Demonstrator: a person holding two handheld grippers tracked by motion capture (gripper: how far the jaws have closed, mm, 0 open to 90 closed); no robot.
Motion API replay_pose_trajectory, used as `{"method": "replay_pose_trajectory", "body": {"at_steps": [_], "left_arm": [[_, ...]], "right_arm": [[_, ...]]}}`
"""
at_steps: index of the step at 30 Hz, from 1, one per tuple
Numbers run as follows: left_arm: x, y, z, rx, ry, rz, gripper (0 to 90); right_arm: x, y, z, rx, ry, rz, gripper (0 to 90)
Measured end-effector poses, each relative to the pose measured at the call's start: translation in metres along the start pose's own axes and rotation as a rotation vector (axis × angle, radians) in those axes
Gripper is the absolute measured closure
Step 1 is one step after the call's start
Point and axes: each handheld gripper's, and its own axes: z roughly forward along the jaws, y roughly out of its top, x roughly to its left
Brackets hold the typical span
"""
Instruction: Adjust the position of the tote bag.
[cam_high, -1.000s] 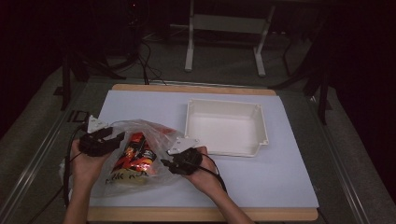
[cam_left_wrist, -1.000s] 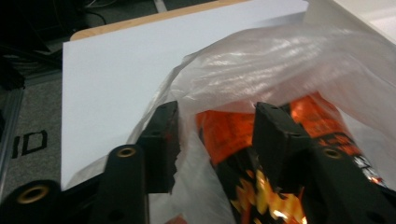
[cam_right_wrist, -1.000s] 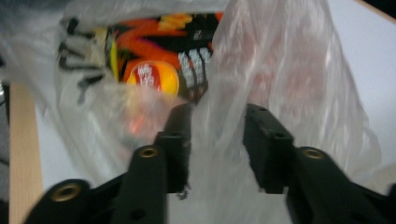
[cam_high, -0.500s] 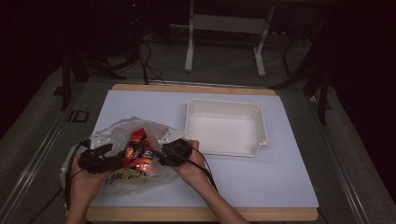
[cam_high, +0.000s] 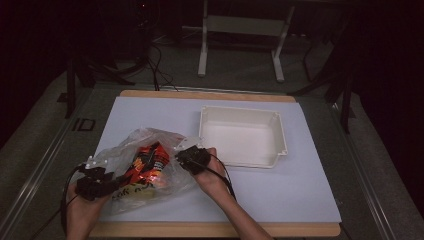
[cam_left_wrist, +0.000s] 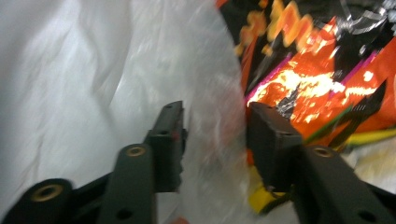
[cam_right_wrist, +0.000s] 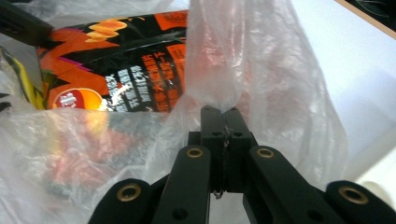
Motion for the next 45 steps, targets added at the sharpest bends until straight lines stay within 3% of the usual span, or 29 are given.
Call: {"method": "replay_pose_trajectory", "body": {"at_steps": [3, 5, 10, 14, 16, 17, 19, 22, 27, 34, 37, 41, 45], "left_arm": [[0.002, -0.006, -0.001, 0.026, 0.018, 0.024, 80.8], [0.003, -0.009, -0.002, 0.040, 0.034, 0.046, 87.6], [0.008, -0.017, 0.001, 0.073, 0.117, 0.059, 89.7], [0.016, -0.022, 0.001, 0.073, 0.128, 0.023, 89.6], [0.012, -0.022, -0.002, 0.031, 0.101, 0.054, 86.7], [0.009, -0.021, -0.004, 0.008, 0.081, 0.066, 80.5], [0.003, -0.019, -0.007, -0.026, 0.058, 0.098, 74.2], [-0.005, -0.014, -0.011, -0.041, 0.054, 0.124, 69.2], [-0.013, -0.009, -0.013, -0.067, 0.048, 0.155, 65.1], [-0.017, -0.007, -0.017, -0.086, 0.037, 0.169, 63.2], [-0.020, -0.005, -0.017, -0.095, 0.030, 0.172, 62.8], [-0.027, -0.001, -0.018, -0.115, 0.017, 0.185, 60.7], [-0.034, 0.005, -0.013, -0.123, 0.008, 0.195, 57.0]], "right_arm": [[-0.005, -0.001, -0.001, 0.003, -0.013, 0.011, 90.0], [-0.009, -0.001, -0.002, 0.009, -0.025, 0.019, 90.0], [-0.020, -0.004, -0.008, 0.021, -0.071, 0.048, 90.0], [-0.031, -0.008, -0.014, 0.019, -0.090, 0.090, 90.0], [-0.031, -0.009, -0.016, 0.017, -0.069, 0.087, 90.0], [-0.031, -0.008, -0.016, 0.018, -0.052, 0.084, 89.6], [-0.027, -0.007, -0.017, 0.004, 0.002, 0.074, 79.6], [-0.016, -0.004, -0.023, -0.037, 0.019, 0.034, 67.2], [-0.003, 0.004, -0.036, -0.108, 0.039, 0.000, 57.7], [0.005, 0.011, -0.044, -0.148, 0.043, -0.021, 54.5], [0.009, 0.012, -0.045, -0.172, 0.105, -0.019, 60.1], [0.024, 0.013, -0.030, -0.130, 0.147, -0.050, 63.0], [0.035, 0.013, -0.009, -0.085, 0.178, -0.049, 55.3]]}}
